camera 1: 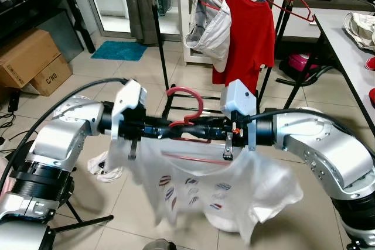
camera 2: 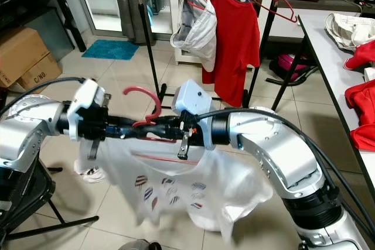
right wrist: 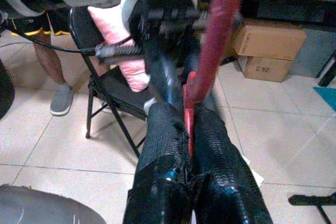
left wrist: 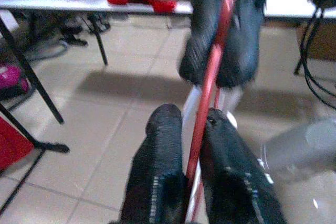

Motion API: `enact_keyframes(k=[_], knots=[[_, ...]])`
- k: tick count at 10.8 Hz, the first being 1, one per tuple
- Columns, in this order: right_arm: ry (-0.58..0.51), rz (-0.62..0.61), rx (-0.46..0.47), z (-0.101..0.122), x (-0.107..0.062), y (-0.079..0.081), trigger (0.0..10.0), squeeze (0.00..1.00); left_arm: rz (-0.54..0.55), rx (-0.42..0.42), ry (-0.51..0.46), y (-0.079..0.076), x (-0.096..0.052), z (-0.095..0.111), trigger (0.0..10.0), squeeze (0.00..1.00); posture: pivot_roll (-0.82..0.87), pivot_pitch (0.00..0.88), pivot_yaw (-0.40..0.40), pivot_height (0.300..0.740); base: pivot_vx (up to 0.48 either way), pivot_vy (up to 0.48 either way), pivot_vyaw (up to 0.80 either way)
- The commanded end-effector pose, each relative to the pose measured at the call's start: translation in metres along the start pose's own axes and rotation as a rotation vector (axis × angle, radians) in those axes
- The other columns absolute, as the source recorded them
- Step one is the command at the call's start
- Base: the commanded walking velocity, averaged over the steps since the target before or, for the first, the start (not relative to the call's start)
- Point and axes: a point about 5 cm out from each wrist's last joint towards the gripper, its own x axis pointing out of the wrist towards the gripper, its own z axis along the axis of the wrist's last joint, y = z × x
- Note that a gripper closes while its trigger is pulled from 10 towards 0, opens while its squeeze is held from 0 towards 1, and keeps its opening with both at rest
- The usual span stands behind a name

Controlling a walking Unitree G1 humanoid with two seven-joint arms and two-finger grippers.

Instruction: Hang hanger

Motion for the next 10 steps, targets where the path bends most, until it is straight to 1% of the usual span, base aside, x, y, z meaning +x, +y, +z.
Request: enact_keyframes(k=[1, 2, 4, 6, 7, 8, 9, 10], knots=[[0.039, 0.016, 0.027, -0.008, 0.004, 0.003, 0.0, 0.0, 0.041, 0.044, -0.042, 0.003, -0.009, 0.016, 10.0, 1.0, -0.06, 0.0, 0.088, 0.74, 0.0, 0.0, 0.0], [0.05, 0.0, 0.032, -0.011, 0.003, 0.001, 0.0, 0.0, 0.04, 0.042, -0.049, 0.002, -0.01, 0.018, 10.0, 1.0, -0.06, 0.0, 0.089, 0.74, 0.0, 0.0, 0.0], [0.087, -0.063, 0.065, -0.02, -0.001, -0.004, 0.0, 0.0, 0.061, 0.02, -0.111, 0.0, -0.014, 0.025, 10.0, 1.0, -0.06, 0.0, 0.095, 0.74, 0.0, 0.0, 0.0], [0.085, -0.118, 0.092, -0.027, -0.002, -0.005, 0.0, 0.0, 0.088, 0.007, -0.157, -0.002, -0.015, 0.029, 10.0, 1.0, -0.06, 0.0, 0.097, 0.74, 0.0, 0.0, 0.0], [0.062, -0.173, 0.131, -0.032, -0.002, -0.005, 0.0, 0.0, 0.144, 0.003, -0.174, -0.001, -0.019, 0.029, 10.0, 1.0, -0.06, 0.0, 0.097, 0.74, 0.0, 0.0, 0.0], [0.035, -0.248, 0.229, -0.039, -0.002, -0.006, 0.0, 0.0, 0.22, -0.009, -0.193, 0.0, -0.025, 0.028, 10.0, 1.0, -0.06, 0.0, 0.098, 0.74, 0.0, 0.0, 0.0], [-0.016, -0.371, 0.289, -0.046, -0.004, -0.01, 0.0, 0.0, 0.301, -0.024, -0.202, 0.0, -0.029, 0.023, 10.0, 1.0, -0.06, 0.0, 0.096, 0.74, 0.0, 0.0, 0.0], [-0.1, -0.54, 0.345, -0.053, -0.006, -0.019, 0.0, 0.0, 0.407, -0.059, -0.19, -0.001, -0.031, 0.014, 10.0, 1.0, -0.06, 0.0, 0.095, 0.74, 0.0, 0.0, 0.0]])
